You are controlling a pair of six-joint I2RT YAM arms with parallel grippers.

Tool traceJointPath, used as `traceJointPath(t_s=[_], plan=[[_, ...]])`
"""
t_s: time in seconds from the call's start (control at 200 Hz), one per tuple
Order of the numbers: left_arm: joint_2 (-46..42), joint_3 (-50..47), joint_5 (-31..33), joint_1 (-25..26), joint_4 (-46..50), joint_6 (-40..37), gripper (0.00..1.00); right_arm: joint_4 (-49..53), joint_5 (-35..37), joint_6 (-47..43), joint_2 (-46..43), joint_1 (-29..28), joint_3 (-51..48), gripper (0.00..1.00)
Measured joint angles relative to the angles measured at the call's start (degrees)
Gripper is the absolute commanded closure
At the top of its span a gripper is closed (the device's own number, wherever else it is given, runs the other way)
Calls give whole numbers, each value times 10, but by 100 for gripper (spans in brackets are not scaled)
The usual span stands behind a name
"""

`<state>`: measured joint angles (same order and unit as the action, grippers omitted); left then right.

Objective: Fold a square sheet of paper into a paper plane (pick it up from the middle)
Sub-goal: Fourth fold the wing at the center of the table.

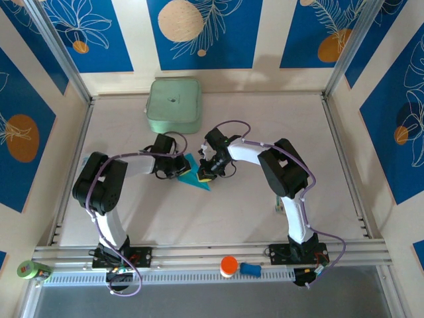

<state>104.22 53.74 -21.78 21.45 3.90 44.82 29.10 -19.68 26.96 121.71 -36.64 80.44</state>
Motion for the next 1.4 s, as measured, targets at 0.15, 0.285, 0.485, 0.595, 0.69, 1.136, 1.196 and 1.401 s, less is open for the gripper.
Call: traceJointPath(t_s=[0.15, 0.285, 0.485, 0.595, 0.69, 1.136, 1.196, 1.401], plan=[[17, 26, -4, -33, 24, -24, 86, -9, -1, -2, -3, 0, -7, 96], [28, 42, -10, -58, 33, -44, 86, -13, -1, -2, -4, 0, -10, 96], [48, 75, -14, -104, 49, -71, 86, -14, -2, -2, -4, 0, -11, 96], [50, 93, 8, -125, 62, -79, 86, -14, -2, -1, -4, 0, -11, 96], [39, 98, 17, -130, 66, -76, 85, -14, -3, -1, -4, 0, -11, 96], [-53, 7, 2, -12, 12, 22, 86, -6, -2, -2, -3, -1, -5, 96], [-33, 8, -1, -1, 8, 29, 87, -5, -2, -2, -3, -1, -5, 96], [9, 14, -2, 12, 6, 33, 89, 0, -7, -2, -4, -1, -5, 96]])
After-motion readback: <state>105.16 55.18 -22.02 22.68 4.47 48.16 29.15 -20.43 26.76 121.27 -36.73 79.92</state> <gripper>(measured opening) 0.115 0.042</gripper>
